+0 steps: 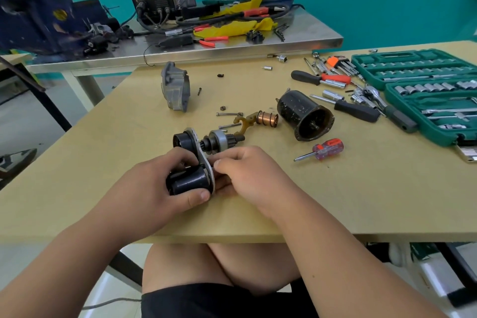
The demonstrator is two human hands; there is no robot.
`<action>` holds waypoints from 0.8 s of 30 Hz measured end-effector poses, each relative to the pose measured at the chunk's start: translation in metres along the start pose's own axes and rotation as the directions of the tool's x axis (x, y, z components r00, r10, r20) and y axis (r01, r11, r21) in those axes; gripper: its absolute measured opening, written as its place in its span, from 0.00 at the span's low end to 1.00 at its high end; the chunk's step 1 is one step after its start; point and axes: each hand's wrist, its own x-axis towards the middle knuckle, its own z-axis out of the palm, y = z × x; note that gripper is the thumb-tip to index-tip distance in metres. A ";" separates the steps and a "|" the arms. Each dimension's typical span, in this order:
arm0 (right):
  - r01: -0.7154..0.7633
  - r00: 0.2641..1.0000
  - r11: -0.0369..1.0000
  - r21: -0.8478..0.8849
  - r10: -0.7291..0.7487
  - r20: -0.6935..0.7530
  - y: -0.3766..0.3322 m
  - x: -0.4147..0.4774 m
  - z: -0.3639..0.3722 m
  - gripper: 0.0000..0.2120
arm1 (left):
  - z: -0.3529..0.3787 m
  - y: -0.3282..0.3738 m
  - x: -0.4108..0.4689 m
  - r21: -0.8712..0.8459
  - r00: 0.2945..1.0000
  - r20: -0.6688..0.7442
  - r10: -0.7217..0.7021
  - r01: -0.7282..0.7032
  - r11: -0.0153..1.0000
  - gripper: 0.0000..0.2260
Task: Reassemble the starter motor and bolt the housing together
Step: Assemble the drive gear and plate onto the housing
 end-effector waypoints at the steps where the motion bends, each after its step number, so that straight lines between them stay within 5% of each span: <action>1: -0.006 1.000 1.000 0.019 0.006 0.011 0.000 0.000 0.000 0.12 | 0.001 0.000 0.000 -0.001 1.000 -0.002 0.014 -0.014 1.000 0.19; 17: -0.027 0.998 0.998 -0.056 0.030 0.058 -0.007 0.006 -0.002 0.10 | -0.002 -0.006 -0.005 0.074 0.994 0.068 0.083 -0.088 0.993 0.17; 21: -0.039 0.995 0.996 -0.078 0.046 0.089 -0.008 0.009 -0.003 0.08 | -0.001 -0.007 -0.007 0.155 0.995 0.070 0.068 -0.078 0.985 0.28; 24: -0.056 0.989 0.996 -0.065 0.064 0.133 -0.010 0.010 -0.006 0.06 | 0.000 -0.009 -0.008 0.123 0.997 0.028 0.066 -0.069 0.990 0.28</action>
